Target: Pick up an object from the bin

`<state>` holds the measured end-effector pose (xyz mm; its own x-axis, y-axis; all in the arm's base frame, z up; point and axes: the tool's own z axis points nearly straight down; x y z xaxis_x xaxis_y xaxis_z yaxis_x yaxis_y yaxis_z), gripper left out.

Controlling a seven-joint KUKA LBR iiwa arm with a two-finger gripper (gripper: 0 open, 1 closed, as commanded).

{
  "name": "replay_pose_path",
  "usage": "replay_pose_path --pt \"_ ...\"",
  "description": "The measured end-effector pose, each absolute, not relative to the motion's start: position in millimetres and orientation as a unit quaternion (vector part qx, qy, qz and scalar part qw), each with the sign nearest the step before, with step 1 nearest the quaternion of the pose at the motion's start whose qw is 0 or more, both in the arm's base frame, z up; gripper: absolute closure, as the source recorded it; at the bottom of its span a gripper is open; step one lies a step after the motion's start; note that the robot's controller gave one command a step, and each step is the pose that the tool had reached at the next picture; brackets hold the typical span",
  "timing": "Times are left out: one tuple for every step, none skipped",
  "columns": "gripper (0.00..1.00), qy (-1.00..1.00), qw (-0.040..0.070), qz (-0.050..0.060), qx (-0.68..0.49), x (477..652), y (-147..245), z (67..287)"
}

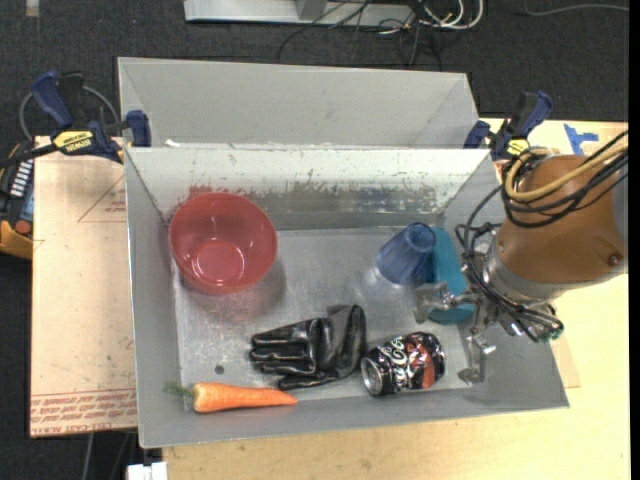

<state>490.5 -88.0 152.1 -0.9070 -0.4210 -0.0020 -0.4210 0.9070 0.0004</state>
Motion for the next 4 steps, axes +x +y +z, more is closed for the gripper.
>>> replay_pose_path --pt "0.00 0.981 -0.001 0.002 -0.192 487.3 -75.8 124.5" --pt "0.00 0.924 0.009 -0.002 -0.381 489.5 -69.4 71.3" --pt "1.00 0.952 0.009 -0.001 -0.307 493.3 -72.6 73.8" --pt "1.00 0.952 0.009 -0.001 -0.307 493.3 -72.6 73.8"
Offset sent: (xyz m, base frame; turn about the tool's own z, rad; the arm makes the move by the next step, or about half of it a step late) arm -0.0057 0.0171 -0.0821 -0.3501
